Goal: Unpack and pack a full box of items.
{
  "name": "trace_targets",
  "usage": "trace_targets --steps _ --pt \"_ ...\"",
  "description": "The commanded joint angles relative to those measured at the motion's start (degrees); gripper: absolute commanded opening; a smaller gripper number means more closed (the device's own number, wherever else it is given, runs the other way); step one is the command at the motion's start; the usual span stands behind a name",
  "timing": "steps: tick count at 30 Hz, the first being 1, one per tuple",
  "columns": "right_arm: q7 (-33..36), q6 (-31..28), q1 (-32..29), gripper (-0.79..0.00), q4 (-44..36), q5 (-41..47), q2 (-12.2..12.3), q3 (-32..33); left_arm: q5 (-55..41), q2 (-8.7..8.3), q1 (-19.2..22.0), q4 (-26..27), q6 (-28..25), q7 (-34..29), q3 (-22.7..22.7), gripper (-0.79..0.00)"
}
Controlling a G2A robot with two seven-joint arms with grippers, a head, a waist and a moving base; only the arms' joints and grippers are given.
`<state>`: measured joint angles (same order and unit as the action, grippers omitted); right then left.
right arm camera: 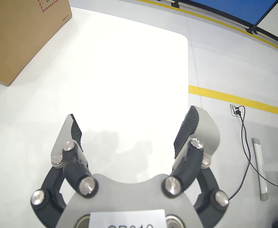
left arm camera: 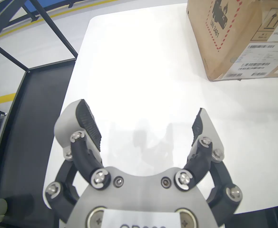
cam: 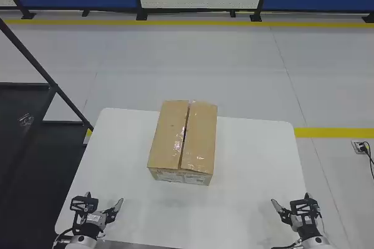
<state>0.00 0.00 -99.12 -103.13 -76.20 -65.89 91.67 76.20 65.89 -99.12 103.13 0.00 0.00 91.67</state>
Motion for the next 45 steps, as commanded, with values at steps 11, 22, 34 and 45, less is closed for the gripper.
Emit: trace_targets --steps 11,22,34,45 --pt "-0.5 0.0 0.1 0.000 -0.3 -0.1 0.0 -0.2 -0.4 0.03 0.1 -0.1 -0.3 0.1 -0.1 0.000" --pt "-2.4 7.1 3.1 0.000 -6.5 -0.9 -1.3 -4.7 -6.4 0.38 8.7 -2.8 -3.0 1.2 0.9 0.000" --pt "0.4 8.1 4.9 0.000 -8.8 -1.5 -1.6 -6.2 -8.6 0.43 11.7 -4.3 -4.4 -0.1 1.1 0.000" --pt "-6.3 2.9 12.3 0.000 -5.0 -4.1 -2.6 -14.3 -8.5 0.90 17.9 -7.3 -5.4 1.3 -2.3 0.000"
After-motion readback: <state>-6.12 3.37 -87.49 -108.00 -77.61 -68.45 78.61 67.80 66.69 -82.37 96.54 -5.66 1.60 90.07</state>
